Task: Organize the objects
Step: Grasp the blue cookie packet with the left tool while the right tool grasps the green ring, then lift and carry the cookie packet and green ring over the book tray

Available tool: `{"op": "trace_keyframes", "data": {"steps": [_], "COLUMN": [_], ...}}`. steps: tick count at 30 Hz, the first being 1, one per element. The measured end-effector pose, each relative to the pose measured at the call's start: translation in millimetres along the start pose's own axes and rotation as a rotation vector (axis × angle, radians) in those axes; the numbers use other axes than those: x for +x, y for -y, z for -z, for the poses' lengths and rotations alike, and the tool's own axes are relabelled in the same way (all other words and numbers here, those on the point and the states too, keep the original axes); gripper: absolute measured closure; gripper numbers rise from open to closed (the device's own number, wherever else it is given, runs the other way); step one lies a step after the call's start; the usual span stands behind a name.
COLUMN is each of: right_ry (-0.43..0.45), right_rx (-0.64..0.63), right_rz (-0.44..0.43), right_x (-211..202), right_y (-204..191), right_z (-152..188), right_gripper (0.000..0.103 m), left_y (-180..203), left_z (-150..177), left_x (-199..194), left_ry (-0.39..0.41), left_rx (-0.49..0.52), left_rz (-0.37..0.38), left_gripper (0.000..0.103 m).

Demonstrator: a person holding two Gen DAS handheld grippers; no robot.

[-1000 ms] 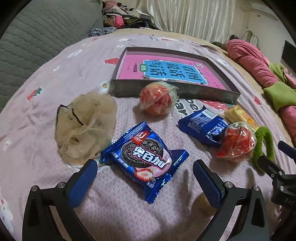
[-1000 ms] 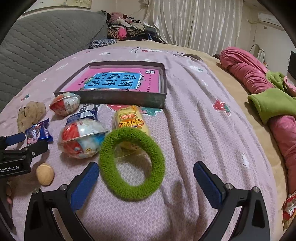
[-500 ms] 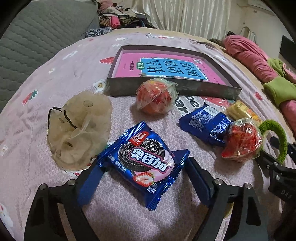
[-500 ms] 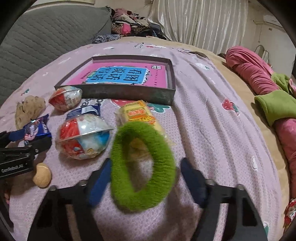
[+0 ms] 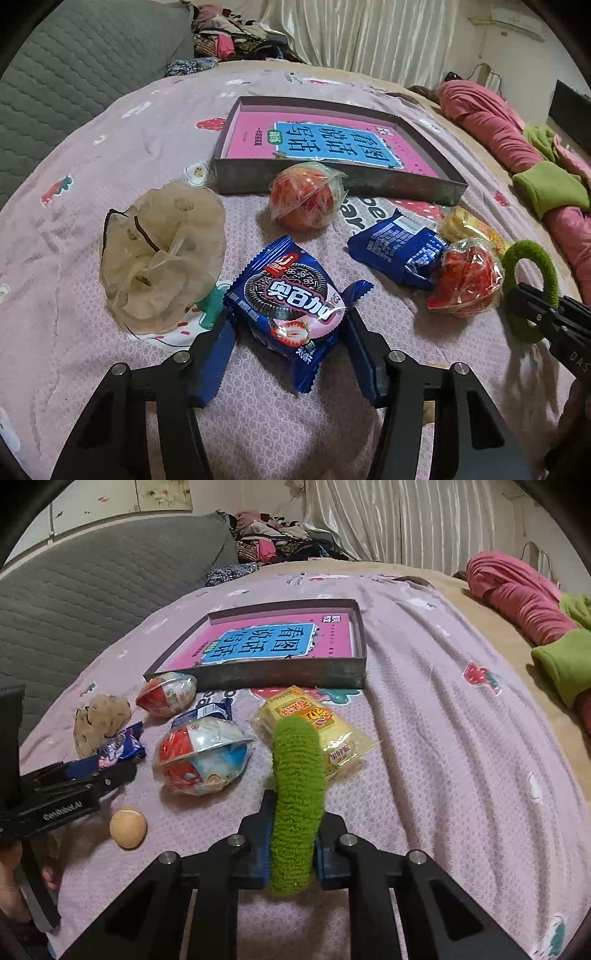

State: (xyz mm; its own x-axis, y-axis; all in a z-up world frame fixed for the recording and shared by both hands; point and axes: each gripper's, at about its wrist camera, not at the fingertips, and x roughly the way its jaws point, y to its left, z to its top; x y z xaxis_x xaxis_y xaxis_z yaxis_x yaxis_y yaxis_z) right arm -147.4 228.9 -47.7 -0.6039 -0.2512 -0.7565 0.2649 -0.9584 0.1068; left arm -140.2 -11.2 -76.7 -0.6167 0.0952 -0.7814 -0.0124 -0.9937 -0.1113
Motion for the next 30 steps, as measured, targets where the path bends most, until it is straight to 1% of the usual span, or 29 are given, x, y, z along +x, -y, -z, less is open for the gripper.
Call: {"op": "trace_keyframes", "data": {"steps": [8, 16, 20, 25, 30], "right_ry": [0.031, 0.038, 0.047, 0.057, 0.088], "right_rx": [0.013, 0.025, 0.018, 0.016, -0.006], "right_rz": [-0.026, -0.054, -0.055, -0.071, -0.079], "right_x": [-16.4, -28.6, -34.5, -42.9, -60.5], "right_y": [1.6, -0.8, -4.7, -8.0, -18.5], "right_z": [1.3, 4.3, 3.8, 4.0, -2.4], "right_gripper": [0.087, 0.087, 0.087, 0.088, 0.088], "left_y": [-0.8, 0.9, 0.2, -2.3, -0.3], "left_z": [1.5, 4.5, 4.5, 5.6, 3.8], "left_x": [-9.4, -21.6, -29.3, -42.0, -58.7], "left_ry": [0.023, 0.033, 0.045, 0.061, 0.086], "left_rx": [-0.012, -0.008, -0.010, -0.013, -0.005], "left_rz": [0.024, 0.036, 0.041, 0.042, 0.047], "left_gripper": [0.044, 0.045, 0.045, 0.045, 0.045]}}
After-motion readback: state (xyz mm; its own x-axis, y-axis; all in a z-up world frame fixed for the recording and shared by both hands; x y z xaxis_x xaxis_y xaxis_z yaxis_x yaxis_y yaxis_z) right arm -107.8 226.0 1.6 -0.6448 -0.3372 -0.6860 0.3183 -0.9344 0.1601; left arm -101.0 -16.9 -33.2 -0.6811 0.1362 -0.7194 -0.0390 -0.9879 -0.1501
